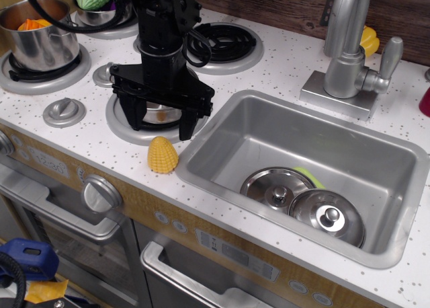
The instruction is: Put corn in pan which is on stove
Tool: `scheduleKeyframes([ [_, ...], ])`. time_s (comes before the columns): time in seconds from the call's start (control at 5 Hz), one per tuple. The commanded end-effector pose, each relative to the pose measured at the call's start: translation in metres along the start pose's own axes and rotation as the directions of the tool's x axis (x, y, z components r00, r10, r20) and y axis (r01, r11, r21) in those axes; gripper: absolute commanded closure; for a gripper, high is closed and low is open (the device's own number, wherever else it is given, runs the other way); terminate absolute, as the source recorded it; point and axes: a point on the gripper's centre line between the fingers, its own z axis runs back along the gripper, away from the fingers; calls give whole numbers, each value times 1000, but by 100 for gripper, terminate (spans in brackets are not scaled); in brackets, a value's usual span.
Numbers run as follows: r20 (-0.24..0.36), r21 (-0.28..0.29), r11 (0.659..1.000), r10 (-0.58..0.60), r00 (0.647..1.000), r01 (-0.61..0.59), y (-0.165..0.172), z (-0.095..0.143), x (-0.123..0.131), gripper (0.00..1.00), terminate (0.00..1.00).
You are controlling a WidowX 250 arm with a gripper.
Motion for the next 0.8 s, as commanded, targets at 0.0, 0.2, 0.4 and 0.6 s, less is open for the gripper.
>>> scheduleKeyframes([
  [0.0, 0, 0, 1000, 0, 1000, 0, 0, 0, 0, 0, 0],
  [0.2, -1, -23, 1000, 10, 1000, -11, 2, -8, 1, 0, 0],
  [0.4, -20, -84, 996, 36, 999, -38, 5, -22, 0, 0, 0],
  [0.6, -12, -112, 993, 42, 999, -43, 7, -33, -1, 0, 0],
])
